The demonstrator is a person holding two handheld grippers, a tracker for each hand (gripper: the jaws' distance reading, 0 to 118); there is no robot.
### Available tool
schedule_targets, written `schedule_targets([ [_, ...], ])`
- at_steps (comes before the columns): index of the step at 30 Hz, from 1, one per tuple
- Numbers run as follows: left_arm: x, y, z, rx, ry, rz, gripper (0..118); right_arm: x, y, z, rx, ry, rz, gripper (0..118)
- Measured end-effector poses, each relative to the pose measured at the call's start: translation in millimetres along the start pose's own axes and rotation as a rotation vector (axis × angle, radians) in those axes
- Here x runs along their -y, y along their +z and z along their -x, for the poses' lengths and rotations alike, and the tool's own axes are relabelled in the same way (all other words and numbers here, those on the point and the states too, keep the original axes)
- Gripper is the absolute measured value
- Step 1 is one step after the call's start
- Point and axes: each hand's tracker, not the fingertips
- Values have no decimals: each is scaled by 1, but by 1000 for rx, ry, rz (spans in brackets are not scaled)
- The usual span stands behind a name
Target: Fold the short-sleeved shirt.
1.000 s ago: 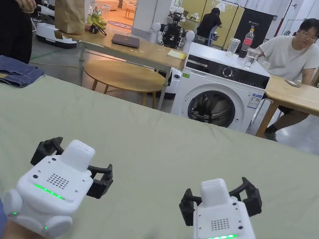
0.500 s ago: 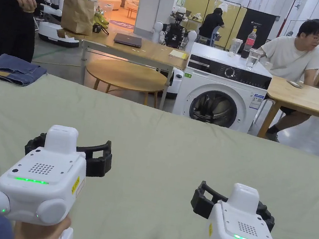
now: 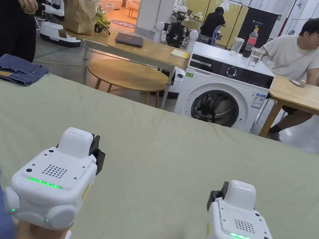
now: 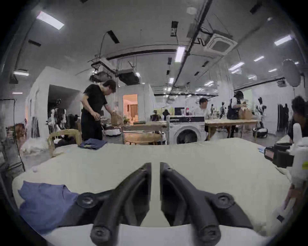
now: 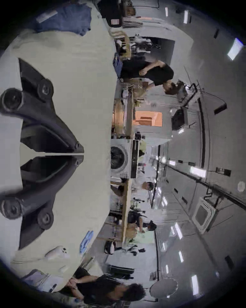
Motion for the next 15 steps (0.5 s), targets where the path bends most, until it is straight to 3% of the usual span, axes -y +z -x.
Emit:
schedule_targets([
  [10,-3,1,6,-48,20,6,0,-10,7,0,38,-36,-32,0],
  [15,-6,-3,24,-81,85,56,0,-19,9,9,-11,-18,-45,0],
])
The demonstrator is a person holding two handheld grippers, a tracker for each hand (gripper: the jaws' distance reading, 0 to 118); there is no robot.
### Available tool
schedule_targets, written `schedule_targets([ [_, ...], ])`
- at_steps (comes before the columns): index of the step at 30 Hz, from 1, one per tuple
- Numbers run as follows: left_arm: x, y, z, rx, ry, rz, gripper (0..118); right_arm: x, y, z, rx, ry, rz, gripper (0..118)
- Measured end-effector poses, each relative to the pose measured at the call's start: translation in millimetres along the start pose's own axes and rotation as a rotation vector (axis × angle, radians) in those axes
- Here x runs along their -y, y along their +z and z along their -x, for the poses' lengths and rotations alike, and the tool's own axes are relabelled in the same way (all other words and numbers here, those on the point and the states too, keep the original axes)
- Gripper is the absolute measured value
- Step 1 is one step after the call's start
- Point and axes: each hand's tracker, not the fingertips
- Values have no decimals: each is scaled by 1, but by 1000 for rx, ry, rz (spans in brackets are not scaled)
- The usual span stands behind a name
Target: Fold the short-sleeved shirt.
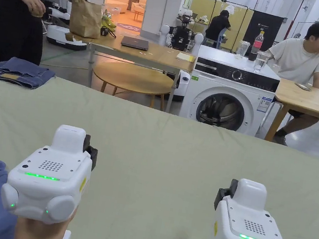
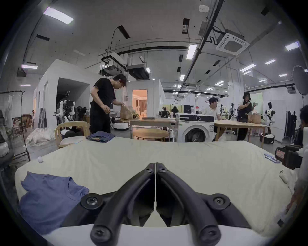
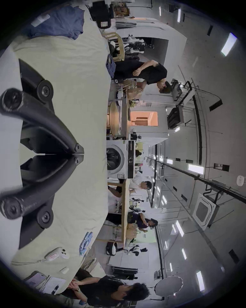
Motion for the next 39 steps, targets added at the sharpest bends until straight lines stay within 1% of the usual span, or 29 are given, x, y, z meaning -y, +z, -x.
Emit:
schedule_targets([
  [4,-3,9,22,-5,10,7,0,-8,1,19,-37,-4,-8,0],
  [5,-4,13,28,-24,1,3,0,-10,1,26,-43,-5,-8,0],
  [7,-7,20,44,-62,-11,4,0,-12,1,40,-92,-10,-8,0],
  [10,-12,33,73,-121,7,24,0,-11,2,66,-133,3,1,0],
  [15,-14,61,127,-267,-1,64,0,-9,8,111,-230,22,17,0],
  [21,-8,89,193,-348,59,188,0,-6,15,162,-346,45,45,0],
  [24,-2,95,229,-332,102,313,0,-2,20,181,-389,82,61,0],
  [26,1,93,251,-311,107,402,0,2,21,188,-410,93,75,0],
  [28,5,91,272,-287,128,487,14,7,22,191,-435,97,94,0],
  [29,7,90,282,-275,153,515,25,9,22,192,-441,100,101,0],
  [30,9,89,290,-267,172,533,46,12,21,193,-440,108,106,0],
  [31,11,88,298,-260,191,544,63,14,21,194,-437,116,112,0],
  [32,14,84,305,-266,203,558,75,17,20,193,-436,123,121,0],
  [33,17,79,310,-276,207,585,82,19,20,192,-436,127,128,0],
  [39,50,41,318,-179,266,733,82,31,17,185,-415,158,165,0],
])
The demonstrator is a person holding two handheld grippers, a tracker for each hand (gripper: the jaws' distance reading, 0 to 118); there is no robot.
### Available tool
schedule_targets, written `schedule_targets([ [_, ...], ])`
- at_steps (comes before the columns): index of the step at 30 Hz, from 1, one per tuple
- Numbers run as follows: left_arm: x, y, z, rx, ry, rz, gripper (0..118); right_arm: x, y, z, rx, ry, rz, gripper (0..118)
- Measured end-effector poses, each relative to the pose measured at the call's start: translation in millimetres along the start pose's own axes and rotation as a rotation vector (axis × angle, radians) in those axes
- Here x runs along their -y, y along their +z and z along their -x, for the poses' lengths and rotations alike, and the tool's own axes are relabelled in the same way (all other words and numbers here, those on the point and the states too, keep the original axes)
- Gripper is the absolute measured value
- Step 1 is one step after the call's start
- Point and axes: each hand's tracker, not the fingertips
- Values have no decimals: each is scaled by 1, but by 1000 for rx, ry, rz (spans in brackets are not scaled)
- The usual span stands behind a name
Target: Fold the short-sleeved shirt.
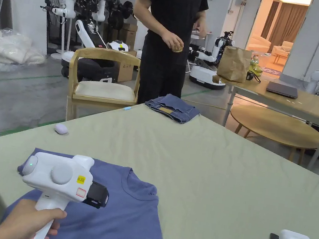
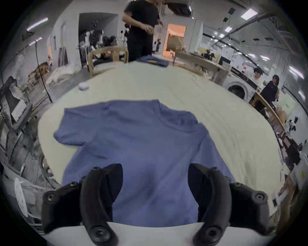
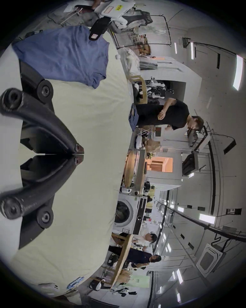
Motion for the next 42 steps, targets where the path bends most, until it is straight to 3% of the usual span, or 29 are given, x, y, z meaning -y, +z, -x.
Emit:
schedule_targets([
  [6,10,-44,-47,110,-51,60,82,9,2,-10,27,9,27,0],
  [10,22,-91,-70,15,-103,203,82,14,1,-15,41,18,49,0],
  [13,29,-89,-88,-91,-228,115,84,17,2,-18,47,25,63,0],
  [14,30,-88,-94,-102,-239,124,79,18,3,-19,49,24,66,0],
  [17,35,-78,-96,-66,-244,105,42,21,5,-22,58,15,70,0],
  [18,35,-77,-97,-67,-247,100,17,21,4,-23,60,11,73,0],
  [19,35,-76,-97,-67,-257,96,0,22,4,-23,61,6,78,0],
  [24,35,-70,-85,-35,-219,57,0,26,6,-29,66,-12,88,0],
  [33,11,-7,-83,61,-135,-182,0,21,22,-61,100,-52,47,0],
  [42,-58,92,-152,215,-172,-431,0,6,47,-104,164,-87,-9,0],
])
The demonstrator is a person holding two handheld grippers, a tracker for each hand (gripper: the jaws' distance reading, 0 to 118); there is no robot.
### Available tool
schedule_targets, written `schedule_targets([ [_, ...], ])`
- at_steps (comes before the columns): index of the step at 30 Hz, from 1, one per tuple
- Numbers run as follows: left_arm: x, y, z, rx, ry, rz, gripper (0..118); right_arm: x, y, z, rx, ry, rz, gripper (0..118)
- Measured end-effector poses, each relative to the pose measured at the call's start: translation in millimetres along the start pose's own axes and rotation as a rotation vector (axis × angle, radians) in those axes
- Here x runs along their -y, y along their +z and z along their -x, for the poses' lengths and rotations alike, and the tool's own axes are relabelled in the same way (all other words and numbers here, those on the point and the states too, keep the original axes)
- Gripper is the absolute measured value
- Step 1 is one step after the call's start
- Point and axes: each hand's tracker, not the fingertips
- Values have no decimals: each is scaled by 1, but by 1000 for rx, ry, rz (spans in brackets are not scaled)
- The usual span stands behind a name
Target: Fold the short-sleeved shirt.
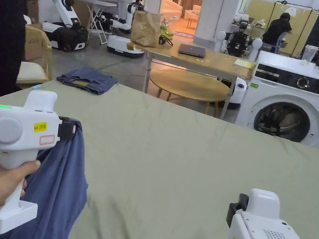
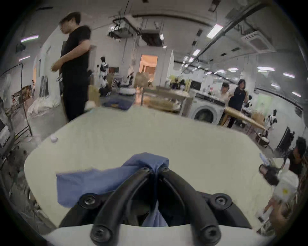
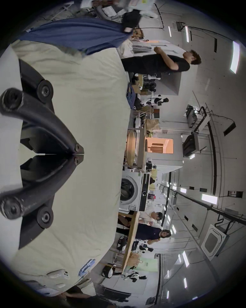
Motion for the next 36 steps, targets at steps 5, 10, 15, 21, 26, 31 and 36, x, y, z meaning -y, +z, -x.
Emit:
schedule_targets([
  [5,-44,1,-74,155,-86,-76,0,-8,17,-29,63,0,-35,0],
  [10,-71,-15,-163,290,-170,-84,0,-8,35,-65,130,-4,-58,0],
  [15,-67,-45,-264,459,-223,-23,0,-3,57,-110,221,-23,-62,0],
  [21,-16,-78,-382,652,-285,108,0,10,82,-167,345,-74,-33,0],
  [26,51,-104,-438,762,-327,251,0,26,97,-202,409,-96,2,0],
  [31,113,-120,-451,774,-348,398,0,39,102,-221,444,-116,33,0],
  [36,132,-123,-445,773,-328,445,23,43,97,-221,430,-127,57,0],
])
